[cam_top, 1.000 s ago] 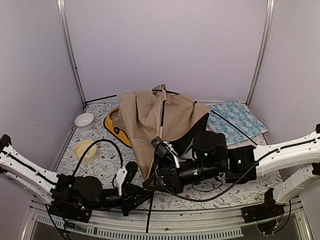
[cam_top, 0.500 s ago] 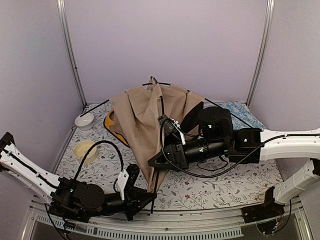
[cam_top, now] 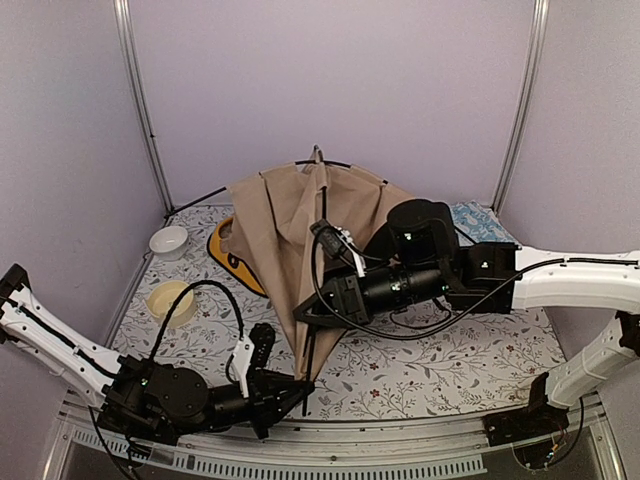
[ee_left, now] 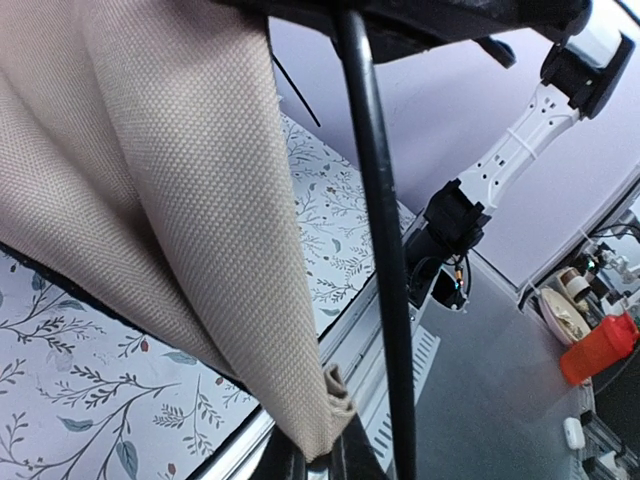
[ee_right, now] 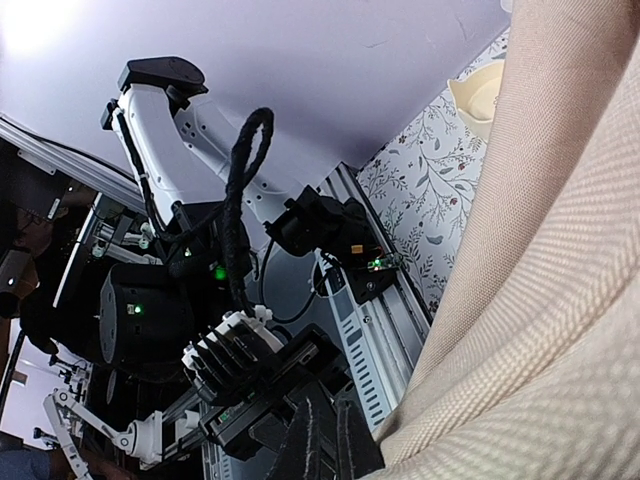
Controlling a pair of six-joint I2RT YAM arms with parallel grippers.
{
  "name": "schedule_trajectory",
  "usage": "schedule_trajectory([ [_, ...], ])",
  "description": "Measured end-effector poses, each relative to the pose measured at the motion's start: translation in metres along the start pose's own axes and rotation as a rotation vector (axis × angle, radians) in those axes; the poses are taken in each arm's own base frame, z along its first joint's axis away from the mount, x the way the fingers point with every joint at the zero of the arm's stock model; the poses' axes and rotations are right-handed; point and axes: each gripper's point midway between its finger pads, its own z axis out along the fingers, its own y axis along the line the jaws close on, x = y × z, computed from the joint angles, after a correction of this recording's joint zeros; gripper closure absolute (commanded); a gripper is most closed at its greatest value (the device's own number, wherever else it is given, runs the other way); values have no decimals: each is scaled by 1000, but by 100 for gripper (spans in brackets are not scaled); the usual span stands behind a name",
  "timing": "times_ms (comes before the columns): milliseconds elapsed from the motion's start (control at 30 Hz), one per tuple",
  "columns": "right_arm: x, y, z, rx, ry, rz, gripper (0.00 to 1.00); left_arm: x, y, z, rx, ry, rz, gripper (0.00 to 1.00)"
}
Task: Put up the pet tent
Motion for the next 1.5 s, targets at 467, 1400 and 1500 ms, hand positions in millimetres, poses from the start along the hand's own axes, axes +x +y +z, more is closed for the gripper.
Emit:
schedule_trajectory([
  [467,5,-23,9,34,-25,-44,100,-1,17,-16,-17,-5,-101,100],
  [1400,73,-128,45,239,-193,-256,100,81,81,16,-131,278,-233,100],
  [1500,81,-131,48,255,-189,-234,100,90,84,15,-134,304,-236,100],
])
